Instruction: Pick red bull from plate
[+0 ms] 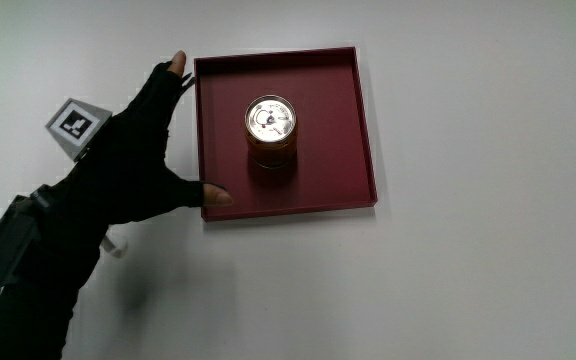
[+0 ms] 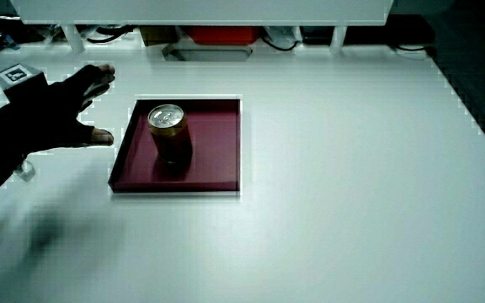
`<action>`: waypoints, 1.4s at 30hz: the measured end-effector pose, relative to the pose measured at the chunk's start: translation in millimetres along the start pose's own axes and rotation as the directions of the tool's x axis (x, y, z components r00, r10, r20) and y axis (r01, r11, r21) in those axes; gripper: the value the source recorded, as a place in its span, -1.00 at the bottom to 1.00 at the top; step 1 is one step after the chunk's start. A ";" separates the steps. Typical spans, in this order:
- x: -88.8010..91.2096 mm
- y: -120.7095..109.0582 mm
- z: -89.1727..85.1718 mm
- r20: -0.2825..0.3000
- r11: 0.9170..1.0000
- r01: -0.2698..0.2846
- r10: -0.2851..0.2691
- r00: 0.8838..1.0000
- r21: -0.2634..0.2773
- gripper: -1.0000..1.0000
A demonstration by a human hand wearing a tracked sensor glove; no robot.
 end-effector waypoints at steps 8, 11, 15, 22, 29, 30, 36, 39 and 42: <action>-5.9 22.3 -15.3 0.031 0.998 -0.066 0.066 0.997 -0.014 0.00; -11.1 29.9 -20.2 0.049 0.998 -0.069 0.069 0.996 -0.015 0.00; -18.9 39.4 -27.4 0.091 0.998 -0.058 0.058 0.994 0.000 0.00; -25.4 53.5 -41.9 0.119 0.996 -0.090 0.091 0.989 -0.012 0.00; -30.1 65.2 -57.2 0.103 0.995 -0.101 0.103 0.989 -0.024 0.00; -29.0 65.9 -58.9 0.099 0.994 -0.106 0.108 0.989 -0.027 0.00; -30.5 68.4 -62.2 0.091 0.995 -0.100 0.102 0.991 -0.023 0.00; -29.9 68.2 -61.2 0.094 0.995 -0.102 0.103 0.990 -0.014 0.00; -31.3 68.6 -61.2 0.087 0.995 -0.098 0.098 0.991 -0.004 0.06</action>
